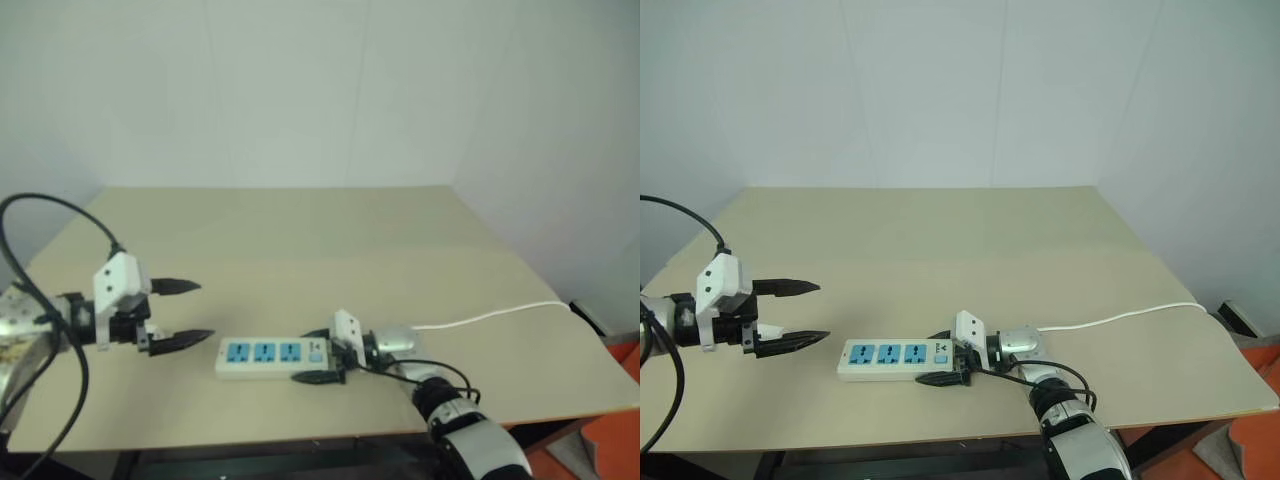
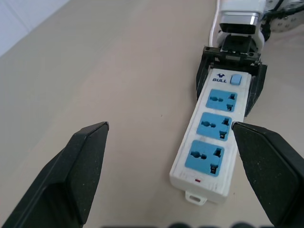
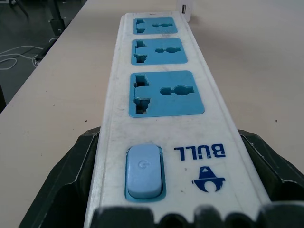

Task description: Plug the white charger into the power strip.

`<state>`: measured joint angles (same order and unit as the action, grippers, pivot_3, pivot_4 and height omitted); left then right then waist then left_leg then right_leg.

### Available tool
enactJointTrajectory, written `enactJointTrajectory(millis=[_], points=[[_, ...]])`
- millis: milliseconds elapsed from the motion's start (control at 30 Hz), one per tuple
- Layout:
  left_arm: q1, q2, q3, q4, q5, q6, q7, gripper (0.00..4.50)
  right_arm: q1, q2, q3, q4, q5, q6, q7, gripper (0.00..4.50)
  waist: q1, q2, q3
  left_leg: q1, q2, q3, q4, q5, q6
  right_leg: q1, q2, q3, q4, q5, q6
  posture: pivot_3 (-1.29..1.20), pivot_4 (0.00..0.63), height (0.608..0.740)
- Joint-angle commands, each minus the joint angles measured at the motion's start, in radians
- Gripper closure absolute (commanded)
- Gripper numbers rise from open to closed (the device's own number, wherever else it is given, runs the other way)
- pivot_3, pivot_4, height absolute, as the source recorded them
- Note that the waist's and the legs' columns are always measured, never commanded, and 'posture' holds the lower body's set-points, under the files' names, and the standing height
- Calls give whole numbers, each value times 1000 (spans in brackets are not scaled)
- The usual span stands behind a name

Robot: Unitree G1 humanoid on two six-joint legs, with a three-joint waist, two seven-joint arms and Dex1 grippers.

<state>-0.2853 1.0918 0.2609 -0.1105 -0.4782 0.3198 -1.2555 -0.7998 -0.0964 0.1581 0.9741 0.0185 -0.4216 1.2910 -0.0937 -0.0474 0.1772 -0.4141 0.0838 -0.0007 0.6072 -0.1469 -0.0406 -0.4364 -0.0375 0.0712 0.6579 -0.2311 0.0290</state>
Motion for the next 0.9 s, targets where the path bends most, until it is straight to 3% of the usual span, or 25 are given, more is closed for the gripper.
enactJointTrajectory(millis=[33, 133, 233, 500, 700, 900], points=[[-114, 135, -122, 159, 179, -168, -128, 0, 2, 16, 23, 39, -19, -15, -17, 1066, -6, 0, 0, 0, 0, 0, 0, 0, 0, 0, 0, 0, 1, 0, 0, 0, 150, 740], [-275, 184, -254, 326, 308, -314, -239, 0, -6, 22, 25, 47, -16, -10, -15, 1066, -7, 0, 0, 3, 0, 0, -1, 0, 0, 1, 0, 0, 1, -1, -2, 0, 150, 740], [-493, 165, -405, 493, 410, -450, -345, 0, -14, 28, 29, 61, -19, -6, -17, 1066, -4, -1, -1, 3, 0, 0, 0, 0, 0, 1, 1, 0, 2, -2, -2, 0, 150, 740], [-940, 53, -800, 895, 706, -834, -359, 0, -23, 43, 32, 74, -21, 5, -25, 1066, -8, -3, -2, 4, 1, -1, 0, 0, 0, 1, 4, 2, 6, -1, -1, 0, 150, 740], [-1054, -22, -980, 1092, 795, -1002, -359, 0, -22, 43, 33, 71, -19, 22, -23, 1066, -9, -3, -2, 4, 4, -1, 0, 0, 0, -1, 7, 3, 7, -1, -1, 0, 150, 740], [-1063, -75, -1022, 1203, 869, -1068, -359, 0, -25, 41, 31, 63, -17, 34, -23, 1066, -7, -3, -2, 3, 4, -1, 1, 0, 0, -1, 7, 3, 8, -1, -1, 0, 150, 740]])
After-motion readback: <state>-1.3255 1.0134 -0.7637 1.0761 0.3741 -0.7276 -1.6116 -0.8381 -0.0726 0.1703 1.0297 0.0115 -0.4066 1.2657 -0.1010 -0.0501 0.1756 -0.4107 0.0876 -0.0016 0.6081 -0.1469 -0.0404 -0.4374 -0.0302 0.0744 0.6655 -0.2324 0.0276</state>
